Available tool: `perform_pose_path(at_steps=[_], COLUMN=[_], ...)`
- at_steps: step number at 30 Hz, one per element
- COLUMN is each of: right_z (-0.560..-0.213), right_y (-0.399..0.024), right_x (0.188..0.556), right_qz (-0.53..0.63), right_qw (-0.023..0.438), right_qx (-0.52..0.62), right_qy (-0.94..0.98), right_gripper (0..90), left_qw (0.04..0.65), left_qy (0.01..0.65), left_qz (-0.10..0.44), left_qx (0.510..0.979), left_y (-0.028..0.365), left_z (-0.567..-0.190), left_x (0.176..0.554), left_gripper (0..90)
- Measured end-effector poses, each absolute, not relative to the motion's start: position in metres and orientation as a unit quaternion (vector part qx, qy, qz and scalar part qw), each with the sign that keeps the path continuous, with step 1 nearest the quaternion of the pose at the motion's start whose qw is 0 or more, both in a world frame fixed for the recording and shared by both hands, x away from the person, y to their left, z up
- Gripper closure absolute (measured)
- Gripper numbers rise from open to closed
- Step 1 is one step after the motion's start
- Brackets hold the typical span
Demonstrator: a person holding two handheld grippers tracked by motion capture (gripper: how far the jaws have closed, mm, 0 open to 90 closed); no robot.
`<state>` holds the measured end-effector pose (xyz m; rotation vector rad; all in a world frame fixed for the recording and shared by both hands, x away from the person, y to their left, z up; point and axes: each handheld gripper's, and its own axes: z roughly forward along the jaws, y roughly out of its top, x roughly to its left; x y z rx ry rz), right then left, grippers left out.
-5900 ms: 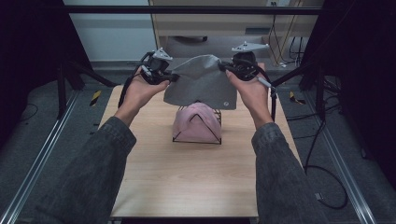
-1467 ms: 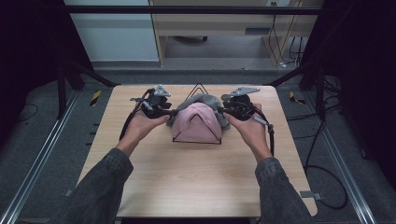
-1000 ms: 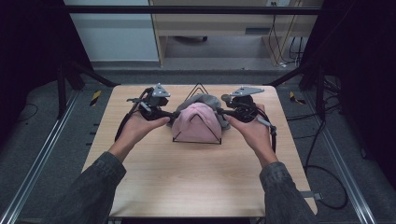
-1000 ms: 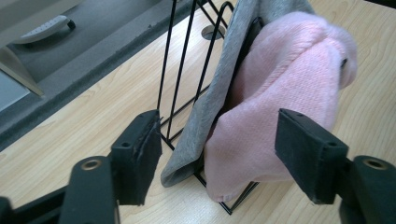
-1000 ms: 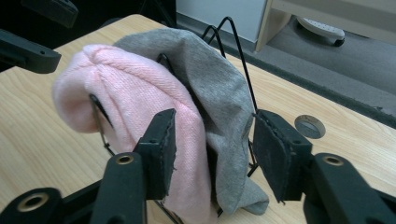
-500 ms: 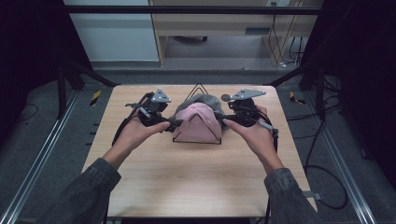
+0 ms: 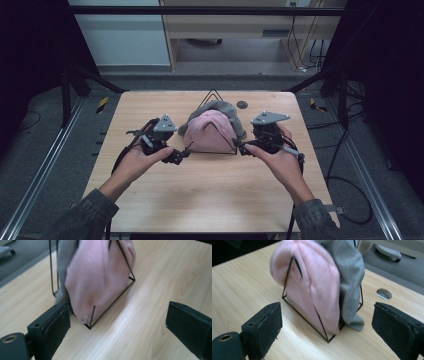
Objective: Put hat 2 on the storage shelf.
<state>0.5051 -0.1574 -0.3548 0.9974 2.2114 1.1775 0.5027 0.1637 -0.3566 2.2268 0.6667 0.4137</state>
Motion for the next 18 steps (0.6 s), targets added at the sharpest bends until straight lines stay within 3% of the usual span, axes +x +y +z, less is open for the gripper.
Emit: perform_pose_path(at_steps=[5,18], right_z=[-0.370,-0.463], right_y=[-0.160,-0.172], right_x=[0.495,0.471], right_qz=[0.414,0.372], right_qw=[0.219,0.165], right_qx=[0.360,0.407], right_qy=[0.807,0.818], right_gripper=[8.8,8.1], left_qw=[0.370,0.319], left_qy=[0.256,0.328], left_qz=[0.144,0.111], left_qx=[0.881,0.882], left_y=[0.167,0.203], left_z=[-0.372,-0.458], left_x=[0.493,0.487], left_gripper=[8.1,7.4])
